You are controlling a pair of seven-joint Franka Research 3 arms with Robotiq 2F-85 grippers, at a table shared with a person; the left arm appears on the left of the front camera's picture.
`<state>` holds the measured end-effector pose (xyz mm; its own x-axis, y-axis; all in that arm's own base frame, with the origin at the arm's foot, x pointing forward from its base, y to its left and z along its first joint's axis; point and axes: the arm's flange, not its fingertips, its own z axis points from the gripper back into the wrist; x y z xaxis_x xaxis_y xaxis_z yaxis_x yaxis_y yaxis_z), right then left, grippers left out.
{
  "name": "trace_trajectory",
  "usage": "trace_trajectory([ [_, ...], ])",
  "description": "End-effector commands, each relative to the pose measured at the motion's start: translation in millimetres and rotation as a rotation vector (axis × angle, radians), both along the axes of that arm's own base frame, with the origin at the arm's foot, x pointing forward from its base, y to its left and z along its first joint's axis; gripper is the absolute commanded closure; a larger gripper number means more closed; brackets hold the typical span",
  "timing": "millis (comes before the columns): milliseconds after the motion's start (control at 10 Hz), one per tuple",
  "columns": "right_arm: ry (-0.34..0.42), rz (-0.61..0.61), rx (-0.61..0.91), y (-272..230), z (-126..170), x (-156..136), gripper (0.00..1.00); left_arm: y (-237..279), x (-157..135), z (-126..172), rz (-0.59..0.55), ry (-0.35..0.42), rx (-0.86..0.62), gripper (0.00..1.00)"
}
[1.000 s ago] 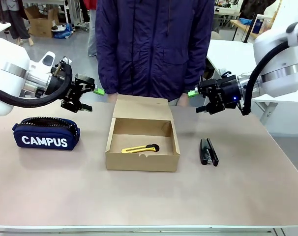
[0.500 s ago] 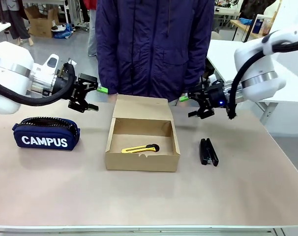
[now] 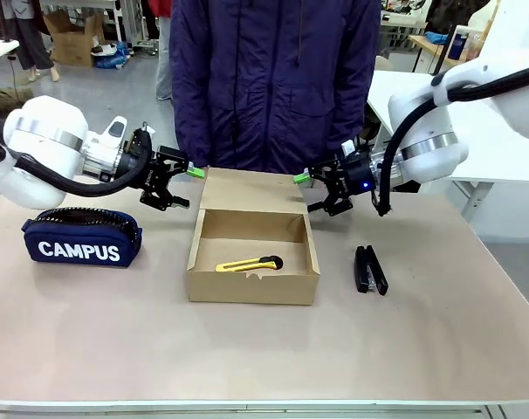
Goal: Pack the item into the box.
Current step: Close the Mailer Box.
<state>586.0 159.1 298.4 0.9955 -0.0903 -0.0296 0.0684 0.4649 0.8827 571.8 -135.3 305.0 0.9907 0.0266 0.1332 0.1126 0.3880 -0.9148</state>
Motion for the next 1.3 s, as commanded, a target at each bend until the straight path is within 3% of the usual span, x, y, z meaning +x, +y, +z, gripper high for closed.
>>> trace_trajectory([
  [0, 0.036, 0.006, 0.019, 8, 1, 10, 0.0, -12, 11, -5, -0.021, 0.024, -0.027, 0.0],
  [400, 0.124, 0.022, 0.12, 11, -10, 14, 0.0, -20, 19, -25, -0.078, 0.035, -0.134, 0.0],
  [900, 0.145, 0.056, 0.177, 6, -13, 15, 0.0, -21, 21, -27, -0.086, 0.006, -0.224, 0.0],
  [1200, 0.131, 0.065, 0.155, 6, -13, 15, 0.31, -22, 21, -28, -0.086, 0.02, -0.217, 0.32],
])
